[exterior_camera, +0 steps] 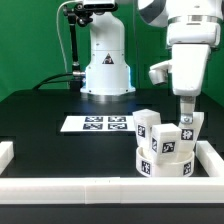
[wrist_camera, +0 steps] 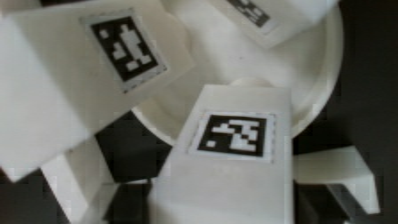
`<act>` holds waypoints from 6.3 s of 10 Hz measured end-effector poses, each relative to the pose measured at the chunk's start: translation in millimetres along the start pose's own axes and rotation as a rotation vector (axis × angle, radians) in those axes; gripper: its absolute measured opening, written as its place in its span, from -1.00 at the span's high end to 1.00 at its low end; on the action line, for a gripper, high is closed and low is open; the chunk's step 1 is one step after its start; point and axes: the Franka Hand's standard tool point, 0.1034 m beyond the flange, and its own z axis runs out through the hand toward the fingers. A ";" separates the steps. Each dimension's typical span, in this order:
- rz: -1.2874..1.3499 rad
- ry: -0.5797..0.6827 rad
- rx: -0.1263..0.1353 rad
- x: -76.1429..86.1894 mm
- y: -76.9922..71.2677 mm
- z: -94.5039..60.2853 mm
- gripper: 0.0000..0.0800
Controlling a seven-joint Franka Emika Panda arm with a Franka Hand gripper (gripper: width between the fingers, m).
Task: Assemble stool
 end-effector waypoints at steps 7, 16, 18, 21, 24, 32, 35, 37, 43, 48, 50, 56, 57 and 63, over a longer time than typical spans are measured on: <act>0.759 0.062 -0.001 1.8 1.3 -1.1 0.10; 1.482 0.078 0.061 11.9 -9.1 -1.7 0.14; 1.611 0.076 0.072 9.8 -8.3 -1.3 0.14; 1.853 0.073 0.095 7.8 -8.4 -0.8 0.14; 2.158 0.065 0.114 6.8 -10.1 -1.6 0.13; 2.928 0.022 0.239 0.4 -11.1 -2.4 0.13; 3.091 0.009 0.266 -1.3 -11.9 -1.3 0.13; 3.058 0.014 0.269 -1.8 -9.7 -3.9 -0.40; 2.714 0.105 0.267 -3.4 6.8 -25.6 -0.62; 2.024 0.095 0.154 14.3 -3.9 -24.3 -0.62; 1.765 0.099 0.136 9.4 -3.5 -20.9 -0.62; 1.314 0.110 0.091 10.4 -2.5 -21.2 -0.62; 1.158 0.090 0.091 8.7 -2.9 -19.5 -0.62; 0.672 0.001 0.124 3.6 -9.7 -11.4 -0.62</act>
Offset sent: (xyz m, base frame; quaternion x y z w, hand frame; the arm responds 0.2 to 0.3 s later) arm -0.0092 0.0004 -0.0082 0.0310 0.0128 0.2828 0.9586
